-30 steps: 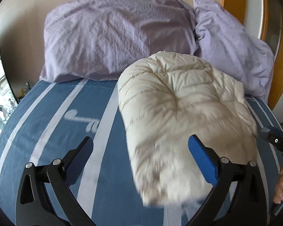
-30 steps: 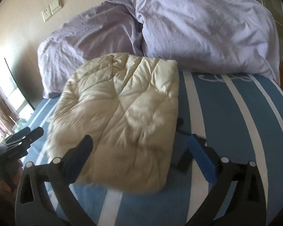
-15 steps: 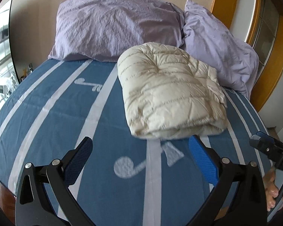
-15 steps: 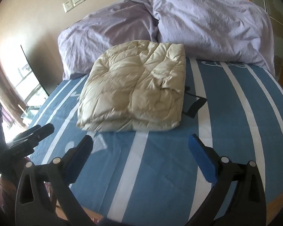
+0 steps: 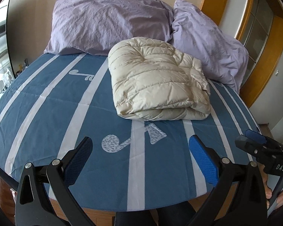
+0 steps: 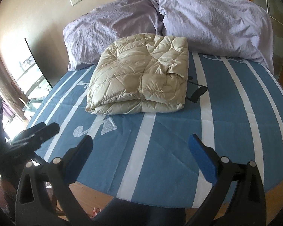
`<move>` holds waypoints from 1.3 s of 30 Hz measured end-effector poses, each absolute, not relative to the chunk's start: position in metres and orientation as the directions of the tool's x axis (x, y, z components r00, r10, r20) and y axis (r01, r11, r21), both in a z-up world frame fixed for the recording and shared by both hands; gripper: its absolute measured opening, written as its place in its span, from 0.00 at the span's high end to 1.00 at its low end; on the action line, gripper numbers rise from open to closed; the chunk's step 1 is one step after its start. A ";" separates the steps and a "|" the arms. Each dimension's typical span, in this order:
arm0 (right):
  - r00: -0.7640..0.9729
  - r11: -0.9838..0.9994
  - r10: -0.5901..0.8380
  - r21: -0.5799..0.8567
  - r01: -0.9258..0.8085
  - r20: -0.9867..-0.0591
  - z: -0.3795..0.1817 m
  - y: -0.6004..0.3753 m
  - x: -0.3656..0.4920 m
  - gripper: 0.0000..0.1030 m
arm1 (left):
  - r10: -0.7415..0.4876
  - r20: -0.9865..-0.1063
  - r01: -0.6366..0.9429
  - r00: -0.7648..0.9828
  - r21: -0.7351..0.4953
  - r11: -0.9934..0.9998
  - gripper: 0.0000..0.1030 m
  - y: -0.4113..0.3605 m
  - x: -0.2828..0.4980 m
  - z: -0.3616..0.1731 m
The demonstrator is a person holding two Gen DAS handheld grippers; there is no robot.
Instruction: Fold large clothes
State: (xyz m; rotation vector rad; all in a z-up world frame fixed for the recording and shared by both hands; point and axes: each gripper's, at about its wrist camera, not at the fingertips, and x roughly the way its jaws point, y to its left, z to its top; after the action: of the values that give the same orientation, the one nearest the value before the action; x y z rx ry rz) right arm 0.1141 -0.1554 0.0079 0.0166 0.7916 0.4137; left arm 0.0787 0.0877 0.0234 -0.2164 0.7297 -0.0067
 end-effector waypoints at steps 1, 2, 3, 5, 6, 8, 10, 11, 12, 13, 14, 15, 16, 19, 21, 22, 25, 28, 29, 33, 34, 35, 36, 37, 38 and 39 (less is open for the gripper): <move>0.628 0.920 0.366 0.168 -0.353 -0.687 0.009 -0.156 0.114 0.02 | -0.082 -0.661 -0.066 0.746 -0.196 0.978 0.01 0.086 0.078 0.024; 0.629 0.920 0.367 0.169 -0.353 -0.685 0.011 -0.156 0.113 0.02 | -0.084 -0.661 -0.063 0.745 -0.196 0.979 0.01 0.085 0.078 0.024; 0.629 0.920 0.368 0.169 -0.354 -0.685 0.012 -0.156 0.112 0.02 | -0.088 -0.662 -0.060 0.745 -0.197 0.979 0.01 0.085 0.077 0.024; 0.629 0.919 0.370 0.168 -0.358 -0.684 0.013 -0.155 0.112 0.02 | -0.089 -0.662 -0.058 0.744 -0.196 0.979 0.01 0.083 0.078 0.025; 0.628 0.918 0.371 0.168 -0.360 -0.683 0.013 -0.155 0.112 0.02 | -0.088 -0.662 -0.058 0.744 -0.196 0.979 0.01 0.083 0.078 0.025; 0.628 0.918 0.371 0.168 -0.359 -0.684 0.013 -0.154 0.111 0.02 | -0.089 -0.665 -0.059 0.742 -0.197 0.979 0.01 0.081 0.078 0.025; 0.627 0.918 0.372 0.169 -0.359 -0.685 0.013 -0.154 0.111 0.02 | -0.091 -0.666 -0.058 0.740 -0.198 0.979 0.01 0.081 0.078 0.025; 0.626 0.918 0.372 0.171 -0.359 -0.685 0.013 -0.154 0.111 0.02 | -0.091 -0.667 -0.058 0.740 -0.198 0.979 0.01 0.081 0.078 0.025; 0.625 0.918 0.372 0.171 -0.358 -0.686 0.013 -0.154 0.111 0.02 | -0.089 -0.667 -0.060 0.740 -0.197 0.979 0.01 0.081 0.078 0.025; 0.625 0.917 0.373 0.173 -0.359 -0.686 0.014 -0.154 0.111 0.02 | -0.090 -0.668 -0.060 0.739 -0.198 0.978 0.01 0.080 0.079 0.025; 0.624 0.917 0.374 0.174 -0.359 -0.686 0.013 -0.154 0.111 0.02 | -0.092 -0.669 -0.059 0.737 -0.199 0.978 0.01 0.081 0.079 0.024; 0.624 0.917 0.374 0.174 -0.359 -0.686 0.013 -0.154 0.111 0.02 | -0.092 -0.671 -0.060 0.736 -0.200 0.978 0.01 0.081 0.079 0.024; 0.625 0.918 0.372 0.172 -0.358 -0.686 0.013 -0.154 0.112 0.02 | -0.094 -0.672 -0.059 0.735 -0.200 0.978 0.01 0.081 0.080 0.024; 0.622 0.917 0.374 0.175 -0.358 -0.688 0.013 -0.153 0.111 0.02 | -0.099 -0.671 -0.055 0.734 -0.204 0.977 0.01 0.080 0.080 0.024; 0.620 0.917 0.376 0.177 -0.358 -0.689 0.012 -0.152 0.111 0.02 | -0.103 -0.671 -0.052 0.735 -0.207 0.977 0.01 0.080 0.081 0.025; 0.619 0.916 0.377 0.179 -0.359 -0.689 0.012 -0.152 0.111 0.02 | -0.104 -0.670 -0.051 0.735 -0.207 0.977 0.01 0.080 0.081 0.025; 0.619 0.915 0.381 0.181 -0.361 -0.687 0.013 -0.152 0.110 0.02 | -0.104 -0.670 -0.049 0.735 -0.206 0.977 0.01 0.080 0.081 0.025; 0.616 0.913 0.385 0.187 -0.361 -0.687 0.013 -0.152 0.111 0.02 | -0.104 -0.670 -0.050 0.735 -0.206 0.977 0.01 0.080 0.081 0.025; 0.615 0.913 0.385 0.190 -0.360 -0.688 0.012 -0.152 0.111 0.02 | -0.106 -0.670 -0.049 0.735 -0.208 0.977 0.01 0.080 0.081 0.025; 0.608 0.912 0.391 0.200 -0.359 -0.691 0.012 -0.153 0.113 0.02 | -0.106 -0.672 -0.048 0.733 -0.206 0.977 0.01 0.079 0.082 0.026; 0.607 0.911 0.393 0.203 -0.359 -0.691 0.011 -0.153 0.114 0.02 | -0.106 -0.673 -0.047 0.732 -0.205 0.978 0.01 0.079 0.082 0.026; 0.608 0.911 0.392 0.202 -0.358 -0.691 0.011 -0.153 0.114 0.02 | -0.106 -0.673 -0.047 0.732 -0.205 0.978 0.01 0.078 0.083 0.026; 0.608 0.911 0.392 0.203 -0.358 -0.691 0.011 -0.153 0.114 0.02 | -0.106 -0.673 -0.047 0.732 -0.205 0.978 0.01 0.078 0.083 0.026; 0.607 0.911 0.392 0.202 -0.358 -0.691 0.011 -0.153 0.114 0.02 | -0.106 -0.673 -0.047 0.732 -0.205 0.978 0.01 0.078 0.083 0.025; 0.607 0.911 0.392 0.202 -0.358 -0.691 0.011 -0.152 0.114 0.02 | -0.106 -0.674 -0.047 0.732 -0.205 0.978 0.01 0.078 0.083 0.025; 0.607 0.912 0.392 0.203 -0.358 -0.691 0.011 -0.153 0.114 0.02 | -0.105 -0.674 -0.048 0.731 -0.204 0.978 0.01 0.078 0.083 0.025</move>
State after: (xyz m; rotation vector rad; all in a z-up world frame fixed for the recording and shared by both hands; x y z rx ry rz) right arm 0.1139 -0.1525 0.0113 0.0454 0.8097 0.4334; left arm 0.0830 0.0775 0.0252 -0.2139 0.7514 -0.0318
